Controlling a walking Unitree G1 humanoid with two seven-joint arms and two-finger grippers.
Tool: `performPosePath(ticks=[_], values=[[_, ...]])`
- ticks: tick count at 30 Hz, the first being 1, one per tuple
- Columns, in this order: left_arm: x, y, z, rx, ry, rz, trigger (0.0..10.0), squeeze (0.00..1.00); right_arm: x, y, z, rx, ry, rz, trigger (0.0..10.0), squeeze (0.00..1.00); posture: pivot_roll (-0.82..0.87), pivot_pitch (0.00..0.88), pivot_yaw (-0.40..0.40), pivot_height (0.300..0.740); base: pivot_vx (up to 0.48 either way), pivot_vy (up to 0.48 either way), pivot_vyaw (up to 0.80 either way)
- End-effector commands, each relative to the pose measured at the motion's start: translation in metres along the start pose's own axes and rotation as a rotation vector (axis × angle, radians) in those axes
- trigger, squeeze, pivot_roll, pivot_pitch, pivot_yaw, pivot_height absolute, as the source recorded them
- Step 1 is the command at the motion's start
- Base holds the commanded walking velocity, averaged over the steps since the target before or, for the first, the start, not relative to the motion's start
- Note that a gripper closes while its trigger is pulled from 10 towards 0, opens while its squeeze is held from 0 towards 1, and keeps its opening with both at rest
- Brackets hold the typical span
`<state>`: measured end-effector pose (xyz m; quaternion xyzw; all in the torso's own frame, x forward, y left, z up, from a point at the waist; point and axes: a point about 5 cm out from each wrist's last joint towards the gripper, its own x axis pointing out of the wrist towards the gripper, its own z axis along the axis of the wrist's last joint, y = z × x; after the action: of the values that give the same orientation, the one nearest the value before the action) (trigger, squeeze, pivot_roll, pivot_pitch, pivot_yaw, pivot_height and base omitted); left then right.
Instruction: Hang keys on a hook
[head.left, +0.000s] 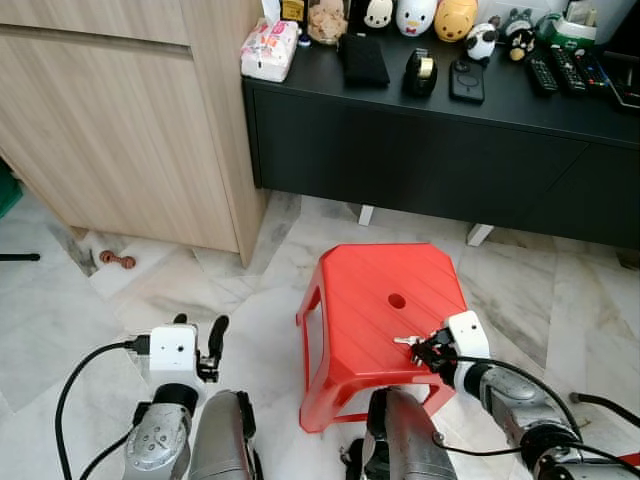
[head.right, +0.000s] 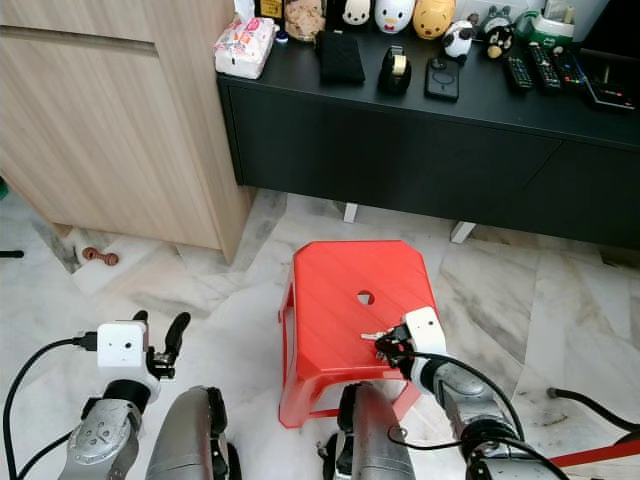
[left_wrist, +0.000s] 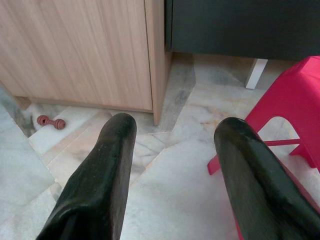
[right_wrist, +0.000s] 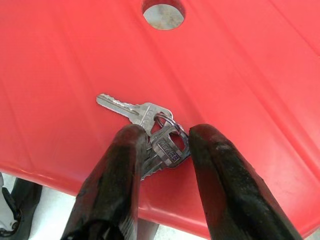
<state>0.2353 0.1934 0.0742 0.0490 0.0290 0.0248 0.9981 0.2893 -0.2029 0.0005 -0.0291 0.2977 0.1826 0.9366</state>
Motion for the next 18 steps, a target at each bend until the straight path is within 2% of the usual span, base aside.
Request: performPosePath(ticks=[1,16,17,18], values=[[-0.0049,-0.0010,-0.0079,0.015,0.028,-0.004,10.0,0.00,-0.0028,-0.0002,-0.0105,0.009,0.028,-0.007,10.0,0.00,0.11,0.194,-0.097,0.595,0.000,0.000,0.00],[-0.0077,-0.0007,-0.0092,0.018,0.034,-0.009,10.0,0.00,-0.0025,-0.0036,-0.0053,0.015,-0.003,-0.051,10.0,0.00,0.11,0.200,-0.092,0.595,0.000,0.000,0.00],[-0.0078,-0.0010,-0.0092,0.019,0.034,-0.010,10.0,0.00,-0.0024,-0.0031,-0.0054,0.015,-0.003,-0.048,8.6,0.00,0.11,0.200,-0.092,0.595,0.000,0.000,0.00],[-0.0078,-0.0011,-0.0092,0.019,0.034,-0.011,10.0,0.00,-0.0021,-0.0026,-0.0055,0.014,-0.003,-0.047,5.4,0.00,0.11,0.200,-0.092,0.595,0.000,0.000,0.00]])
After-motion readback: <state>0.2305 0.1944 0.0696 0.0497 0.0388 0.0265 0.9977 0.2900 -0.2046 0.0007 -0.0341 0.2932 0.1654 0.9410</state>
